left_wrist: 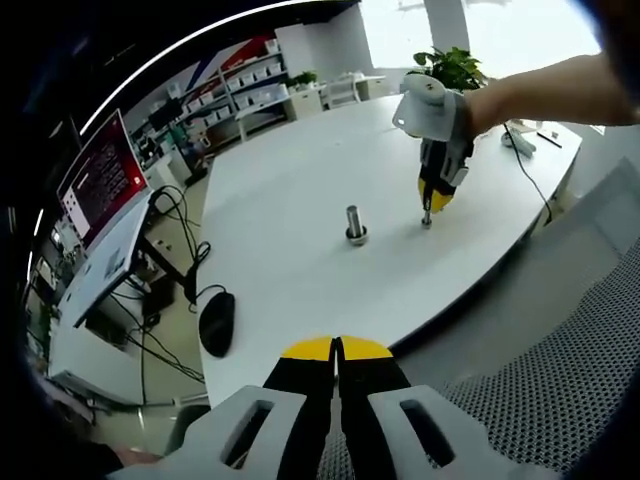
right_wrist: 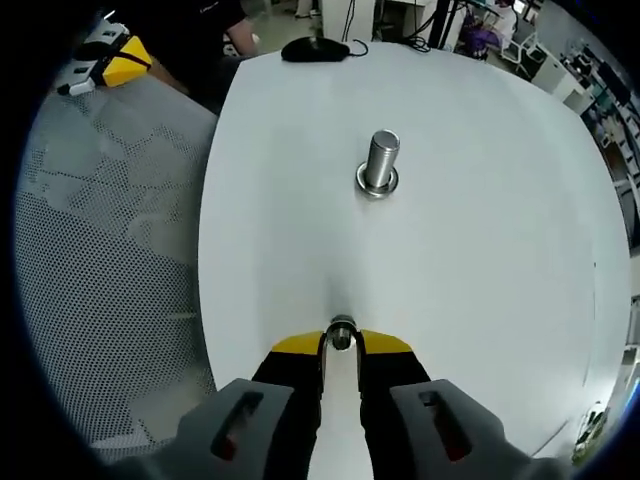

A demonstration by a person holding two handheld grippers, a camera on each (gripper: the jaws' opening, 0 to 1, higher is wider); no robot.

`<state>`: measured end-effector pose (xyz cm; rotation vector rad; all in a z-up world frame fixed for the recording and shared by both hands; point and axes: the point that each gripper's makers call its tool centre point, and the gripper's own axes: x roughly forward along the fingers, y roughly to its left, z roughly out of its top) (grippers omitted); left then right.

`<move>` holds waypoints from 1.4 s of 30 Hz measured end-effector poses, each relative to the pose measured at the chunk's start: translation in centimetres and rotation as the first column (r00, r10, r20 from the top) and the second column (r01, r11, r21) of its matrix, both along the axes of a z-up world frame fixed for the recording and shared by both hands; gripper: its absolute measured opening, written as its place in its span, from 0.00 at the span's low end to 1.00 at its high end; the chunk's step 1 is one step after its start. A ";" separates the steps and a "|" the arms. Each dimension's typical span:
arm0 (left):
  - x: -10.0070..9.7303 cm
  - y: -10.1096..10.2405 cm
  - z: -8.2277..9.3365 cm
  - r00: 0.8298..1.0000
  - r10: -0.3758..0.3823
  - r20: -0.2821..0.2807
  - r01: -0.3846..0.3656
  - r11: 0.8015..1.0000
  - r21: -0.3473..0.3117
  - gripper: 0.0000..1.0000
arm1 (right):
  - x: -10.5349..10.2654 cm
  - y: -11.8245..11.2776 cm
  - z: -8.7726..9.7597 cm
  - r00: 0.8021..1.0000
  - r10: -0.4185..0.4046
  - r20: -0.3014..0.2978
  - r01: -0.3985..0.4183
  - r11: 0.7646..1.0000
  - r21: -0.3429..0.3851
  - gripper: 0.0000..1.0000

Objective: Place the washer onto the threaded stud by aligning its center hole with the stud, sliding it down to the base, and recovering from edge contact or off-axis alignment until the washer reaches the visible bottom stop.

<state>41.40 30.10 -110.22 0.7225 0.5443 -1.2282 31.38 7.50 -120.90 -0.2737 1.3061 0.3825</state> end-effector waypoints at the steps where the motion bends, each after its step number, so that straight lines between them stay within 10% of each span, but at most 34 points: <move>1: 0.0 0.0 0.0 1.000 0.001 0.000 -0.001 1.000 0.000 0.00 | 0.0 0.1 -0.2 1.000 0.005 -0.003 -0.005 1.000 0.003 0.14; 18: 0.0 -0.2 0.2 1.000 0.003 -0.004 -0.003 1.000 -0.021 0.00 | 0.0 0.0 -2.2 0.996 0.086 -0.017 -0.087 0.996 -0.027 0.17; 42: 0.0 -0.2 0.3 1.000 0.006 -0.002 -0.006 1.000 -0.019 0.00 | -3.6 -4.4 -2.6 0.999 -0.042 -0.017 0.041 0.999 -0.015 0.25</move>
